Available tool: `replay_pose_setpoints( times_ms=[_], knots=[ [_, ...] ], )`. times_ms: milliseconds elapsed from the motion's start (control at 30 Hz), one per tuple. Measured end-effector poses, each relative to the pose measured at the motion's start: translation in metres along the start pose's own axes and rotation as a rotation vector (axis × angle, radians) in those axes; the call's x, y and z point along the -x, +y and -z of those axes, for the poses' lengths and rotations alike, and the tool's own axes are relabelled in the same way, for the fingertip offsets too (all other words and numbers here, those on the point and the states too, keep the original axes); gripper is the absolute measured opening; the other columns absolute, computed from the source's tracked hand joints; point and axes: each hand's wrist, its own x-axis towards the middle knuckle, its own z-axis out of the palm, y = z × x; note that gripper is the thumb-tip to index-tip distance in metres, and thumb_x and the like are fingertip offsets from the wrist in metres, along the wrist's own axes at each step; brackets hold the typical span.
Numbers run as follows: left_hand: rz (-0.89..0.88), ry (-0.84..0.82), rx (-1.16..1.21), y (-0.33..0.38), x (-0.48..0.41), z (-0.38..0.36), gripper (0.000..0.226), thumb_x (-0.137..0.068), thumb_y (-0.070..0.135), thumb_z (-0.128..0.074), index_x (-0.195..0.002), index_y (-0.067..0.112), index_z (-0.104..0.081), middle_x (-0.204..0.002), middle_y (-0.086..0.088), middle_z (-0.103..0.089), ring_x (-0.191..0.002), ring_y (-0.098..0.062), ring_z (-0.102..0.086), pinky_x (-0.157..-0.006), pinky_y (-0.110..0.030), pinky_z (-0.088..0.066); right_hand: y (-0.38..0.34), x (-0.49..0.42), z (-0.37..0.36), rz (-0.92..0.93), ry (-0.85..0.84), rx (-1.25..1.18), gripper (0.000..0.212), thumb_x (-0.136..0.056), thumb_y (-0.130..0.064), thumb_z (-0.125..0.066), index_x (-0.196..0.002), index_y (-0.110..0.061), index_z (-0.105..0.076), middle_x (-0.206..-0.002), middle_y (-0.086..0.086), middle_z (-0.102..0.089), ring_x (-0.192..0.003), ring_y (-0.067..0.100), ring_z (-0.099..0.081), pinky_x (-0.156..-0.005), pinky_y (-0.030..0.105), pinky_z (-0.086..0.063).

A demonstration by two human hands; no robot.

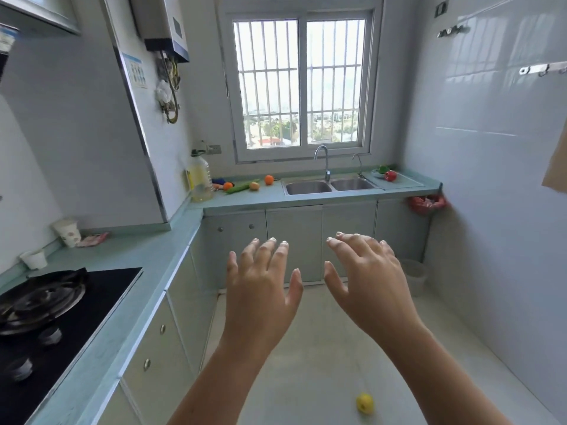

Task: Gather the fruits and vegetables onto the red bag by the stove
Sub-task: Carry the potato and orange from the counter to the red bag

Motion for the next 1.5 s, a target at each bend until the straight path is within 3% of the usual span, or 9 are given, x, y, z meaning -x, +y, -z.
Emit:
replay_pose_setpoints(
  times_ms=[433, 1000, 1500],
  knots=[
    [0.05, -0.001, 0.014, -0.036, -0.077, -0.123, 0.047, -0.081, 0.036, -0.039, -0.109, 0.009, -0.065, -0.111, -0.009, -0.066, -0.107, -0.032, -0.059, -0.091, -0.059, -0.038, 0.063, -0.079, -0.115, 0.019, -0.016, -0.041, 0.042, -0.078, -0.033, -0.039, -0.101, -0.01, -0.066, -0.103, 0.009, -0.069, -0.096, 0.03, -0.063, -0.083, 0.055, -0.047],
    [0.19, 0.018, -0.016, -0.25, -0.247, -0.305, 0.046, -0.08, 0.034, -0.04, -0.107, 0.007, -0.066, -0.109, -0.012, -0.067, -0.105, -0.034, -0.06, -0.09, -0.06, -0.038, 0.04, -0.296, -0.377, 0.096, -0.066, -0.085, 0.041, -0.078, -0.033, -0.04, -0.1, -0.01, -0.066, -0.102, 0.01, -0.069, -0.095, 0.03, -0.064, -0.084, 0.054, -0.047],
    [0.169, -0.052, 0.048, -0.286, -0.37, -0.477, 0.046, -0.079, 0.035, -0.041, -0.106, 0.007, -0.066, -0.109, -0.011, -0.067, -0.104, -0.034, -0.06, -0.09, -0.061, -0.037, 0.145, -0.416, -0.53, -0.006, -0.062, -0.118, 0.042, -0.076, -0.033, -0.041, -0.098, -0.009, -0.067, -0.1, 0.009, -0.07, -0.091, 0.03, -0.065, -0.082, 0.054, -0.049]
  ],
)
